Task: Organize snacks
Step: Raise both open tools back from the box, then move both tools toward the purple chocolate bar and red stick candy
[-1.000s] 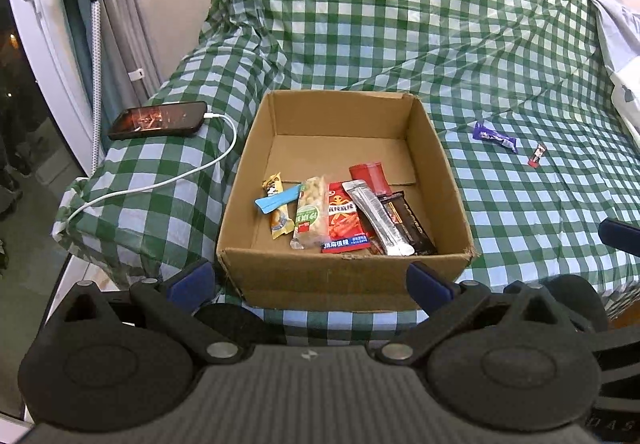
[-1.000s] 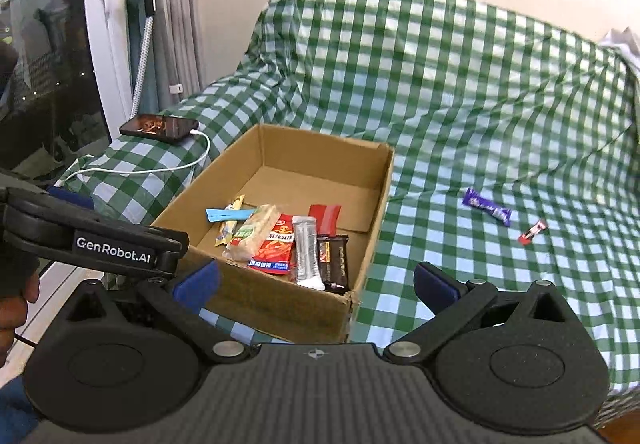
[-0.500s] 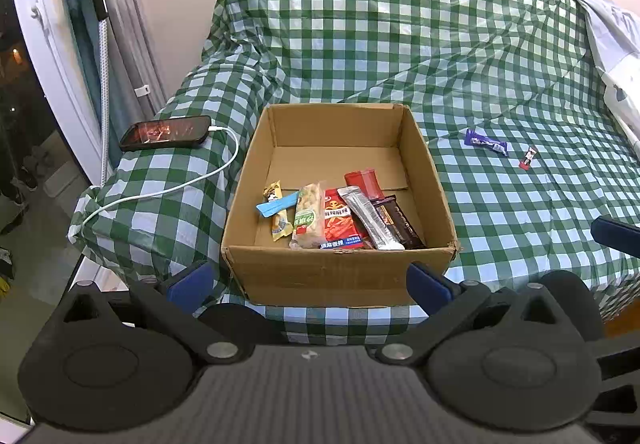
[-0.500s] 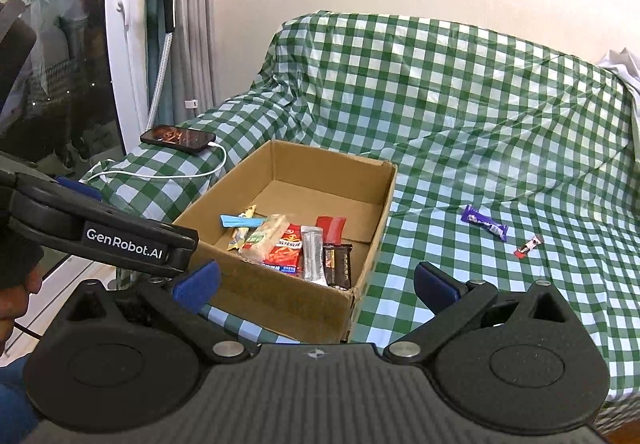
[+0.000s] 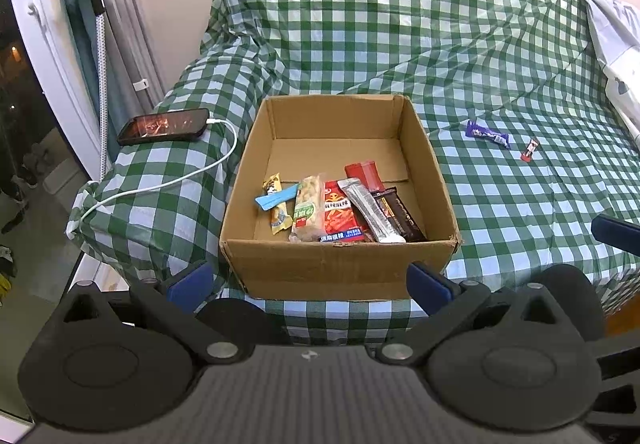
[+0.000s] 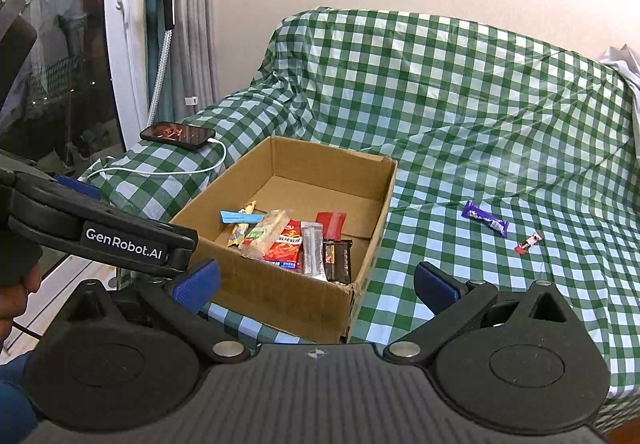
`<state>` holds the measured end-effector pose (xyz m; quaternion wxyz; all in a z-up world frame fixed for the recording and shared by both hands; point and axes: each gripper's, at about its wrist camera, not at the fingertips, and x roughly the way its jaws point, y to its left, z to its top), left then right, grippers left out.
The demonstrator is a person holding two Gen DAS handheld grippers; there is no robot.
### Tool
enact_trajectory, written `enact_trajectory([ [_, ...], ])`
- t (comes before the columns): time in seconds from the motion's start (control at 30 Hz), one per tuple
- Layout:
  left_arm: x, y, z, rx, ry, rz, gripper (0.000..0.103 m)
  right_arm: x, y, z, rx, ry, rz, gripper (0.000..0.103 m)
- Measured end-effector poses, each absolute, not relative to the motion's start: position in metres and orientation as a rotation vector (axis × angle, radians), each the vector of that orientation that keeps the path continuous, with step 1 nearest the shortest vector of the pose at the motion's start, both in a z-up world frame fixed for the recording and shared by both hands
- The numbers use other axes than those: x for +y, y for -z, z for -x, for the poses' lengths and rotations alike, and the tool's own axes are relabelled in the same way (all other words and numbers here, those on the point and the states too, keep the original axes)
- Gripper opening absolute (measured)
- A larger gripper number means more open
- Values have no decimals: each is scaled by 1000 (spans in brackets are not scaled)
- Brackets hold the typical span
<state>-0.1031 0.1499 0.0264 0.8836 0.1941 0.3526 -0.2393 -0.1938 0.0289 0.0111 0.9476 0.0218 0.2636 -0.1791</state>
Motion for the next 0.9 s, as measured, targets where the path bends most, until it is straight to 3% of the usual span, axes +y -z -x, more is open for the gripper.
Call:
enact_trajectory([
  [0.53, 121, 2, 79, 822, 497, -480, 103, 9, 11, 174, 612, 355, -100, 102],
  [0.9, 49, 11, 47, 887, 556, -545, 103, -49, 36, 167, 640, 458, -247, 102],
])
